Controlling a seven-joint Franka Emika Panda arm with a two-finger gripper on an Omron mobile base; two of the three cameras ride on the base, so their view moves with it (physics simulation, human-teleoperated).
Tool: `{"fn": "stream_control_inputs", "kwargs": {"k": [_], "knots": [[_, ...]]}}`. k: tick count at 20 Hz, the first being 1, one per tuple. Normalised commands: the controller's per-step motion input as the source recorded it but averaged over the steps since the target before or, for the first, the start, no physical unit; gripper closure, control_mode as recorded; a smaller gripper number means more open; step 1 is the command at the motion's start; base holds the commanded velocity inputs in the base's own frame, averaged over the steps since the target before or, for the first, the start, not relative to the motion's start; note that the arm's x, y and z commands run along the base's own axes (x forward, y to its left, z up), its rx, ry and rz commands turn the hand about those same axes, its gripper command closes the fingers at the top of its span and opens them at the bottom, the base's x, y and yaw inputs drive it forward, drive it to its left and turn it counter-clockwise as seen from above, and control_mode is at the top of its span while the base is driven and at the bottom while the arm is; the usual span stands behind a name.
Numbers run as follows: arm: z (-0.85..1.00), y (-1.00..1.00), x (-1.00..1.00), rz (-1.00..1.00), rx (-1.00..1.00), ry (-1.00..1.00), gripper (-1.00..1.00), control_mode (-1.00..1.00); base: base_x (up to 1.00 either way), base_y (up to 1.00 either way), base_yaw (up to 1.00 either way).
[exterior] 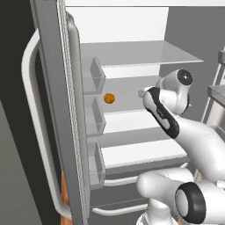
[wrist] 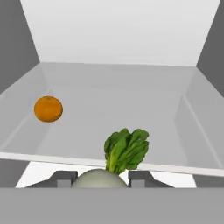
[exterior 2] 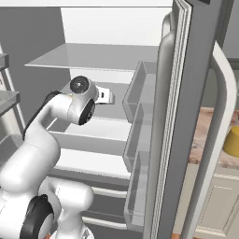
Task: Move the orange and radish from the second highest shelf to the top shelf to make space. Then, place the pitcher from the counter on the cleared second highest shelf.
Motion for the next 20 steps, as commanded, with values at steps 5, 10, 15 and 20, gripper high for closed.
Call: {"fn": "stream_control_inputs", "kwargs": {"k": [5, 10, 15, 20], "knots": [[1.00, -0.05, -0.21, 0.00, 0.07, -0.12, 1.00, -1.00, 0.00, 0.00, 0.00], [0.98, -0.03, -0.01, 0.00, 0.07, -0.11, 1.00, -1.00, 0.00, 0.00, 0.00], [0.65, -0.06, 0.07, 0.00, 0.07, -0.01, 1.00, -1.00, 0.00, 0.00, 0.00], [0.13, -0.03, 0.44, 0.00, 0.04, 0.00, 1.00, -1.00, 0.00, 0.00, 0.00]]}}
